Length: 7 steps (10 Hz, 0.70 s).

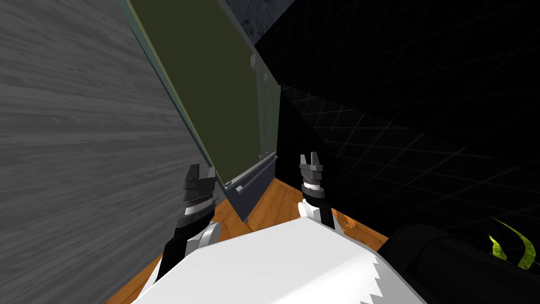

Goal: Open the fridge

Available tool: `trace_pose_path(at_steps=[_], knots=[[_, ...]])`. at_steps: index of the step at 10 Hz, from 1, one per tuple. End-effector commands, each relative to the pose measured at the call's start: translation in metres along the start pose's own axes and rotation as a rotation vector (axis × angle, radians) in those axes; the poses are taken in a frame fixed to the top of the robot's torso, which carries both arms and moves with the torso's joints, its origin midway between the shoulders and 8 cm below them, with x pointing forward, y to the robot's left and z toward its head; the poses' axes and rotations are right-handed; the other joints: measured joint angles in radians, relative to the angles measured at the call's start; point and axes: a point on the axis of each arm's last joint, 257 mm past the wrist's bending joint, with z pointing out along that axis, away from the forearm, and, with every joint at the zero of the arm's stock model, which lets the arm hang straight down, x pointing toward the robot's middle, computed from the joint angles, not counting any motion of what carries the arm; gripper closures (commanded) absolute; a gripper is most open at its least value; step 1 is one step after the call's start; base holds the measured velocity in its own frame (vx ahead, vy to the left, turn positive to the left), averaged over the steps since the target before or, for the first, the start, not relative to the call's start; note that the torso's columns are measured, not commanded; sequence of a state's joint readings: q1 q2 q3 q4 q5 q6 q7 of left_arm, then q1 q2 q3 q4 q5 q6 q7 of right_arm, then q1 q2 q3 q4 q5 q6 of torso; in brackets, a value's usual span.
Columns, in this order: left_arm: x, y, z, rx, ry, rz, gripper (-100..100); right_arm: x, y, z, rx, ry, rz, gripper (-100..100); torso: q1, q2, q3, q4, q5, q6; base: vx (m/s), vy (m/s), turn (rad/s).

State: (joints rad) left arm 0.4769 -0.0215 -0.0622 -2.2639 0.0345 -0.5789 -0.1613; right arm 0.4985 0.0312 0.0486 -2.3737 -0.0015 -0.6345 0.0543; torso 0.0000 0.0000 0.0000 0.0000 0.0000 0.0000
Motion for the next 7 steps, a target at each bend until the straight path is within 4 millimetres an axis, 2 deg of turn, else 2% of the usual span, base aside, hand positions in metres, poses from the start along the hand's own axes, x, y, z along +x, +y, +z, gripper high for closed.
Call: trace_pose_path(at_steps=[1,7], knots=[[0.0000,0.0000,0.0000,0.000,0.000,0.000,0,0.0000,0.0000,0.0000,0.000,0.000,0.000,0,0.000,0.040,-0.082,0.041,0.000,0.000,0.000,0.000,0.000],[0.0000,-0.0001,0.0001,0.000,0.000,0.000,0,0.0000,0.0001,0.0001,0.000,0.000,0.000,0,0.000,0.470,-0.939,0.470,0.000,0.000,0.000,0.000,0.000]])
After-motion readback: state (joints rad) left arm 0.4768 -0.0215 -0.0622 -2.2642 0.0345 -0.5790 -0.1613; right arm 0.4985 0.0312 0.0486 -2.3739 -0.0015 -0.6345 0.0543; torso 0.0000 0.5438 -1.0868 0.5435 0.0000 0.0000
